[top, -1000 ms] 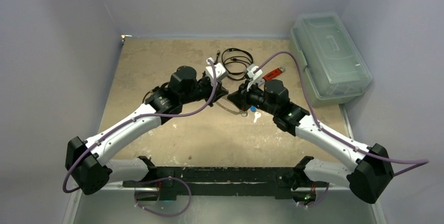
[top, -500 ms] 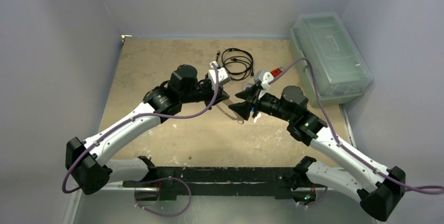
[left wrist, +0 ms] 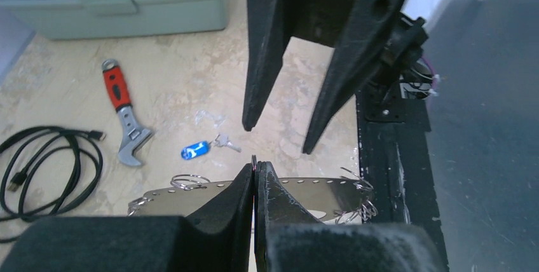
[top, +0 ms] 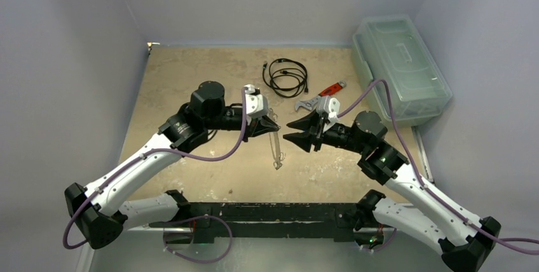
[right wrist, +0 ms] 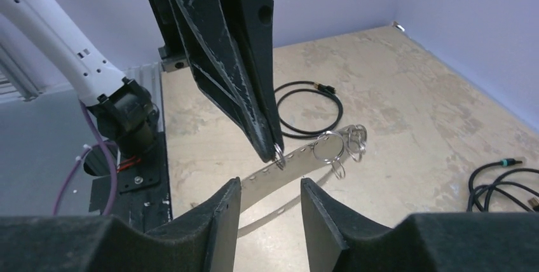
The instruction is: Put the keys on the keyring
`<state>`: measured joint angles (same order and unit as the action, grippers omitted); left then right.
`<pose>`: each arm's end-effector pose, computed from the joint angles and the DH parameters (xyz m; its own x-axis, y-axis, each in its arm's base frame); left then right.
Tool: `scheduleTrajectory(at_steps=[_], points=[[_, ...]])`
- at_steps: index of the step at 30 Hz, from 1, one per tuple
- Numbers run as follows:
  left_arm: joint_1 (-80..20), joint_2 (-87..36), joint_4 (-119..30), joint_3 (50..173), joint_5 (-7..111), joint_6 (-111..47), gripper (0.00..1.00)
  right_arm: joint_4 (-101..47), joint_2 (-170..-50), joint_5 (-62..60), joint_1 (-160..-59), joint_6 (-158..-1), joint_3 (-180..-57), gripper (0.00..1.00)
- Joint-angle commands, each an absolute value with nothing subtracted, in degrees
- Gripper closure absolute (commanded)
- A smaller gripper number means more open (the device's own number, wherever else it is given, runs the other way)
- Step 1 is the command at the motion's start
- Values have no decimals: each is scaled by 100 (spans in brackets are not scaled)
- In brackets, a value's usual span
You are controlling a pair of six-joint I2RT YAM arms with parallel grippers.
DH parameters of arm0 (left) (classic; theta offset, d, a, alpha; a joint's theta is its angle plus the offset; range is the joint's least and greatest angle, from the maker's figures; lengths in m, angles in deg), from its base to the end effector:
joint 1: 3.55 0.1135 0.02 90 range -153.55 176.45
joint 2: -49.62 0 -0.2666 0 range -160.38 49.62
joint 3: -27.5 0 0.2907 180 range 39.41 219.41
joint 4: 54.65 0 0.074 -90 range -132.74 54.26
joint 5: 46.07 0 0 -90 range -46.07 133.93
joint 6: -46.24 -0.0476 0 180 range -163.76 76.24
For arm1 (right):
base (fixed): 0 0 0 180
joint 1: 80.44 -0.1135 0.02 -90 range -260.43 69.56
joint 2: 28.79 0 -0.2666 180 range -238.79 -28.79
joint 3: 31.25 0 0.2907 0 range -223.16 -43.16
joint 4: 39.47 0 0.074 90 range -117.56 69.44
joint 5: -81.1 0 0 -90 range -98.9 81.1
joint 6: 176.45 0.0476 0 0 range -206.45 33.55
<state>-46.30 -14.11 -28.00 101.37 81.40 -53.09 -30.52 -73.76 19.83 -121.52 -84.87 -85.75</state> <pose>0.1972 -0.2217 0.3720 -0.0491 0.2207 -0.9741 0.9881 0.1531 -0.0152 0.1612 0.1709 0.3512 -0.0183 0.0162 -0.9997 -0.9384 0.3448 0.0227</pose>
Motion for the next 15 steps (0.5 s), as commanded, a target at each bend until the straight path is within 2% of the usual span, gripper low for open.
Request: scheduleTrajectory(at_steps=[1,15], points=[[-4627,-1113,-3017,10111,9037,-5488,100,-3127,-7302,2367,-12139,-8776,-8608,60],[-4663,-1156,-3034,10147,9419,-5434,100,-3199,-7392,2698,-12134,-8788,-8688,68]])
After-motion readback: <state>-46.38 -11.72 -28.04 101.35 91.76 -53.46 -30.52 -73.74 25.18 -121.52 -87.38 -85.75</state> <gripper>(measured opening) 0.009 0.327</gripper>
